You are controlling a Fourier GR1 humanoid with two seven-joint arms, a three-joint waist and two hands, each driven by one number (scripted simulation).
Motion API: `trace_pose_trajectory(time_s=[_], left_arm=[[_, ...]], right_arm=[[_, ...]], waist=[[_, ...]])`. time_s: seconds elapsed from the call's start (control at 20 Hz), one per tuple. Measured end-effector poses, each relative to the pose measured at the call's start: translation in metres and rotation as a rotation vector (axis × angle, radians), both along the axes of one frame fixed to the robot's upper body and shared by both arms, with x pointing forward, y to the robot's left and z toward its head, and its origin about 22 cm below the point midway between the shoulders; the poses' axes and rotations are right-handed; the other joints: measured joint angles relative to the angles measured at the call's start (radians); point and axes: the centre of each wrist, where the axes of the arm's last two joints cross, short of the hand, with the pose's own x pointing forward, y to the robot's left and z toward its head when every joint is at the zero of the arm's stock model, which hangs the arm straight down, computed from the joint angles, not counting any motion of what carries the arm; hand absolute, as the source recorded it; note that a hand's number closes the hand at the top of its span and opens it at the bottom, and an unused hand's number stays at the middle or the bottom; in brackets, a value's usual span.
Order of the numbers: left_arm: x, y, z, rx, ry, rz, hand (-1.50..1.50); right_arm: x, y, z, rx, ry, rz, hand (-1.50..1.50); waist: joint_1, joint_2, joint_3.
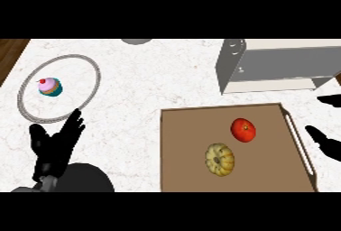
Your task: Pick the squash from the tray and place it in the tiered shelf
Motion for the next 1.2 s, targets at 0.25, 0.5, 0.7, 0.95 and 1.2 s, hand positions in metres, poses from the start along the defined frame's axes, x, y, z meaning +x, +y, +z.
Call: trace_pose_trajectory(time_s=[0.25,0.5,0.7,0.95,1.2], left_arm=[[0.001,0.009,-0.005,-0.043,0.039,0.000,0.00],[0.005,0.009,-0.007,-0.046,0.043,-0.002,0.00],[0.009,0.014,-0.005,-0.048,0.045,-0.013,0.00],[0.014,0.006,-0.006,-0.051,0.045,-0.021,0.00],[0.017,0.005,-0.004,-0.046,0.045,-0.035,0.00]], right_arm=[[-0.027,0.021,0.018,-0.071,0.102,0.130,-1.50],[-0.055,0.053,0.042,-0.137,0.227,0.216,-1.50],[-0.071,0.078,0.053,-0.209,0.336,0.221,-1.50],[-0.069,0.101,0.055,-0.247,0.447,0.141,-1.50],[-0.061,0.122,0.053,-0.289,0.455,0.064,-1.50]], waist=[[0.001,-0.005,0.005],[0.007,-0.006,0.007],[0.018,-0.004,0.006],[0.032,-0.003,0.006],[0.043,-0.002,0.004]])
